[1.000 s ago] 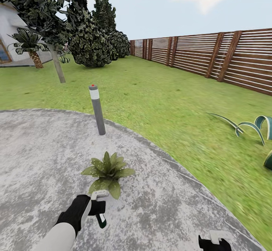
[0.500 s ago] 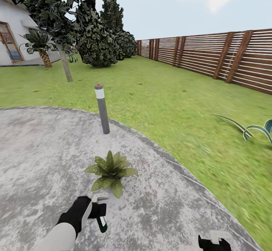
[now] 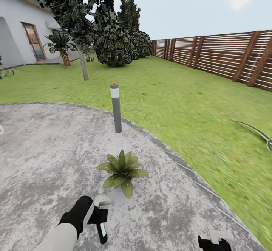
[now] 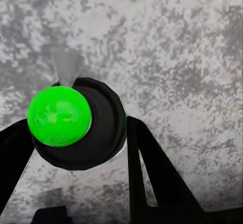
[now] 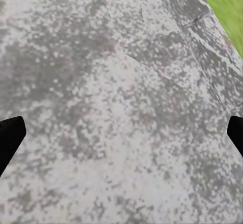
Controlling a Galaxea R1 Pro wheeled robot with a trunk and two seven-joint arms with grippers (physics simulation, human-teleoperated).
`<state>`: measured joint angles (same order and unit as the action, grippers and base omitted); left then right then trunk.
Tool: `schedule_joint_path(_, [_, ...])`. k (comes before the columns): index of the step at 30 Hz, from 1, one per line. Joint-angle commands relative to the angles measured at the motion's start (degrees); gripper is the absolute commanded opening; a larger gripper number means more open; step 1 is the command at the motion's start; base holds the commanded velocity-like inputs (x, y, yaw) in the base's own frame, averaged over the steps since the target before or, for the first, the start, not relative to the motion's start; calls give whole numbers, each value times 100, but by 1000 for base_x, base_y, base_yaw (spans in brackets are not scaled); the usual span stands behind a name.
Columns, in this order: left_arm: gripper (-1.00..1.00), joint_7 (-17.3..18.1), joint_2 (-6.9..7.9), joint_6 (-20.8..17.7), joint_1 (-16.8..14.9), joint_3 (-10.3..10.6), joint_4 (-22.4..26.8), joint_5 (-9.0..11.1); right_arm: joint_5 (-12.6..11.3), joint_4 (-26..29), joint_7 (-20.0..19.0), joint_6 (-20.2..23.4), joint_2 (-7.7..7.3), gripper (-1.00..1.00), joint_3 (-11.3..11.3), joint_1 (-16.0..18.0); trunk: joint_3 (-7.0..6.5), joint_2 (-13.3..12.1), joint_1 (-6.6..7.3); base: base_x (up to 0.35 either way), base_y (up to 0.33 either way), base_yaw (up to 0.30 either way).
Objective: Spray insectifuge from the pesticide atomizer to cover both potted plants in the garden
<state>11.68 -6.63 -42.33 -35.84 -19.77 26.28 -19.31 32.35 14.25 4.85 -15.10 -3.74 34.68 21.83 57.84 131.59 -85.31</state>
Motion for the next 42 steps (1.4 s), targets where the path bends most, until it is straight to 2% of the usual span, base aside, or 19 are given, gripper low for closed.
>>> schedule_joint_path(1, [-100,47,-1,-48,-3,66,10,-64,61,-10,16,-27,-1,100,39,6,5,2,1,3,0,44])
schedule_joint_path(3, [-100,51,8,-81,-2,290,15,-62,64,-9,9,-28,-9,100,35,6,5,2,1,14,0,21])
schedule_joint_path(5, [-100,53,13,-94,-2,383,14,-59,67,-10,2,-28,-15,100,32,6,5,2,1,123,-64,7])
schedule_joint_path(15, [-100,54,38,-92,3,447,26,-49,71,-10,7,-28,-29,100,36,6,5,2,1,234,-146,1])
schedule_joint_path(23, [-100,77,-9,-141,21,450,-57,-55,77,-12,7,-25,-30,100,34,6,5,2,1,42,-16,0])
schedule_joint_path(24, [-100,79,-11,-163,22,496,-121,-58,78,-13,7,-23,-30,100,33,6,5,2,1,2,-1,0])
schedule_joint_path(26, [-100,100,-22,-209,18,880,-346,-52,78,-18,6,-20,-27,100,32,6,5,2,1,0,0,0])
schedule_joint_path(27, [-100,133,-25,-214,17,973,-373,-47,78,-18,5,-19,-25,100,31,6,5,2,1,0,0,0])
schedule_joint_path(29, [-100,338,-40,-217,16,1089,-382,-34,74,-19,5,-19,-23,100,30,6,5,2,1,0,0,0])
schedule_joint_path(31, [-100,684,-55,-211,16,1141,-358,-42,73,-19,6,-20,-22,100,30,6,5,2,1,0,0,0])
schedule_joint_path(33, [-100,855,-31,-213,16,1175,-341,-56,77,-19,5,-19,-22,100,30,6,5,2,1,0,0,0])
schedule_joint_path(40, [-100,912,168,-203,16,1147,-313,-70,65,-12,7,-23,-17,100,36,6,5,2,1,0,0,0])
schedule_joint_path(41, [-100,906,182,-194,16,1139,-310,-57,60,-11,11,-25,-15,100,38,6,5,2,1,0,0,0])
schedule_joint_path(42, [-100,891,136,-161,12,1129,-282,-38,60,-10,15,-27,-13,100,37,6,5,2,1,0,0,0])
